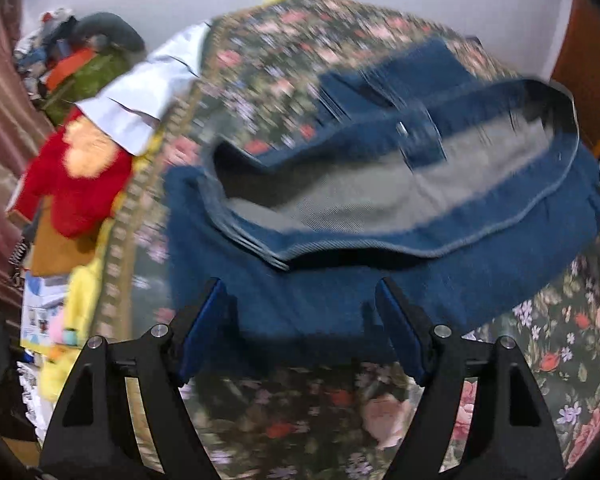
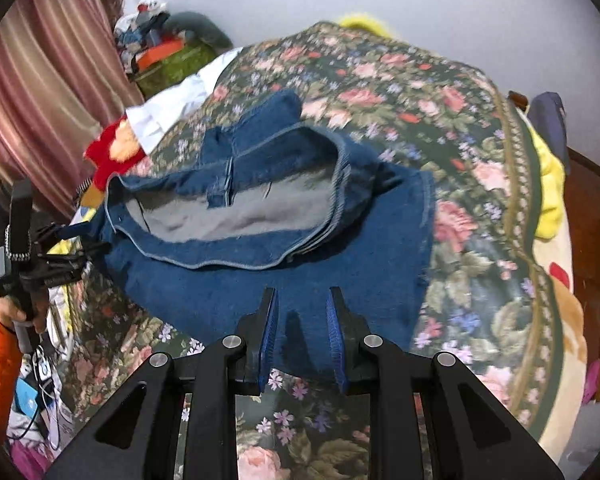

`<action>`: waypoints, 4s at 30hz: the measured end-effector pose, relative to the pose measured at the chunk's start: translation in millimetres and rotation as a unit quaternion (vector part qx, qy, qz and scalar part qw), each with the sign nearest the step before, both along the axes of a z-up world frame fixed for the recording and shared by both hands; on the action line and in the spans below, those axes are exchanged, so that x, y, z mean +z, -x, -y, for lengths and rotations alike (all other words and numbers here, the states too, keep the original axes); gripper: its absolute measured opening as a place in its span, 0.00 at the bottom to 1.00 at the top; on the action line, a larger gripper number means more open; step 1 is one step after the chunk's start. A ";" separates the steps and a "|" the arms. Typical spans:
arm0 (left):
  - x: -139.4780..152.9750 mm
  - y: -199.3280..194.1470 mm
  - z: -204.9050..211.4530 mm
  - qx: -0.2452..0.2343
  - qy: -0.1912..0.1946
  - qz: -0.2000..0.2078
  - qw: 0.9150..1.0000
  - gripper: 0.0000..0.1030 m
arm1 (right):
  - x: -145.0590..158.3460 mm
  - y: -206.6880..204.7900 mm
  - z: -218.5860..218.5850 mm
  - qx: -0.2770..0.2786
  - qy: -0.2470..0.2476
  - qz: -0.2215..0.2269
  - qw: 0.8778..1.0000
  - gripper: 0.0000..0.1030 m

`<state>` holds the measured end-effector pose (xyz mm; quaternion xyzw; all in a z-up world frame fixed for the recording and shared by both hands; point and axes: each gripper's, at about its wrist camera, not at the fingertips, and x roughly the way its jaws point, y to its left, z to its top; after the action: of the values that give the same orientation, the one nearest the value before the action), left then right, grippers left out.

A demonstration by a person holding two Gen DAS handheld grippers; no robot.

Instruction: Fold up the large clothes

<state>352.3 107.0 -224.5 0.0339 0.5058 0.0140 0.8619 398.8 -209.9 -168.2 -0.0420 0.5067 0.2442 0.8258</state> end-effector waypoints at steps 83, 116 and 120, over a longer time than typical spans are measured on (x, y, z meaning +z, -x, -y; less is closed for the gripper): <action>-26.3 11.4 -122.4 0.134 -0.007 0.005 0.991 0.97 | -36.5 8.7 -14.1 0.038 0.272 0.121 0.954 0.19; 26.2 82.3 -73.2 0.196 0.044 0.122 0.972 0.97 | 33.3 30.6 -66.7 0.031 0.078 0.122 0.989 0.91; -10.9 87.1 -74.2 0.242 0.118 0.086 0.959 0.97 | 9.1 20.6 -91.5 0.047 0.108 0.098 0.988 0.91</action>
<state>265.2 181.2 -235.5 -0.1927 0.4210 0.1653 0.8708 378.2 -118.4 -159.0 -0.1783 0.4445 0.2217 0.8494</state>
